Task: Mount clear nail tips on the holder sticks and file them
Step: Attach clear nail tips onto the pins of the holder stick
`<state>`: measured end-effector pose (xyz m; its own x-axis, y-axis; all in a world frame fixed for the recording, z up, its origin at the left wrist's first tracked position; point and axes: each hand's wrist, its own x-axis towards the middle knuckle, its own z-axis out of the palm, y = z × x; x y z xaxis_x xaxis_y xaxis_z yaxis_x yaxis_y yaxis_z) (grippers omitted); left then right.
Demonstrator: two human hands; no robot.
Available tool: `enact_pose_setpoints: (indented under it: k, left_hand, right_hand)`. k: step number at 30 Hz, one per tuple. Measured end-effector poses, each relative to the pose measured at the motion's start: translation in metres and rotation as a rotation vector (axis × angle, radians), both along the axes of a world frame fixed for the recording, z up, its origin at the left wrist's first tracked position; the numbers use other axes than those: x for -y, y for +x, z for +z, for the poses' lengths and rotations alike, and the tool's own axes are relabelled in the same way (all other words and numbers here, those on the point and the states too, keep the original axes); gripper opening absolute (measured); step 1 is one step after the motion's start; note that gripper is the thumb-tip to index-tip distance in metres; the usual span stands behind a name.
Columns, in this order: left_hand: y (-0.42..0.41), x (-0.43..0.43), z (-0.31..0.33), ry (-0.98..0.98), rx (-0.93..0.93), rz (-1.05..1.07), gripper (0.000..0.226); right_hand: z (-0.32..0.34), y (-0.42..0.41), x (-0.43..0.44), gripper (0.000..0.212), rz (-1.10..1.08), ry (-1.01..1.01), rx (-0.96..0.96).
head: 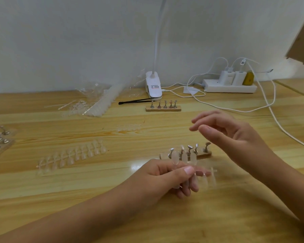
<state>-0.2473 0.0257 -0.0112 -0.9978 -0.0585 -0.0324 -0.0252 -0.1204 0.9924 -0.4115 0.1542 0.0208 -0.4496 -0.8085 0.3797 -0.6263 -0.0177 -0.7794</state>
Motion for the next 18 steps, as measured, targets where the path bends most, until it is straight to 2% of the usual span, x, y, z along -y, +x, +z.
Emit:
enact_pose_setpoints:
  k: [4,9,14,18]
  left_hand:
    - [-0.001,0.001,-0.001,0.127,-0.001,0.031,0.053]
    - [-0.003,0.002,-0.003,0.218,0.034,0.103,0.022]
    - [-0.003,0.000,0.000,0.231,0.038,0.124,0.021]
    - [-0.003,0.004,0.002,0.316,0.031,0.137,0.024]
  right_hand:
    - [0.005,0.008,-0.003,0.024,0.055,0.018,-0.094]
    - [0.002,0.013,-0.002,0.014,0.070,0.011,-0.257]
    - [0.001,0.017,-0.003,0.010,0.112,-0.038,-0.337]
    - [-0.002,0.022,-0.001,0.006,0.177,-0.034,-0.411]
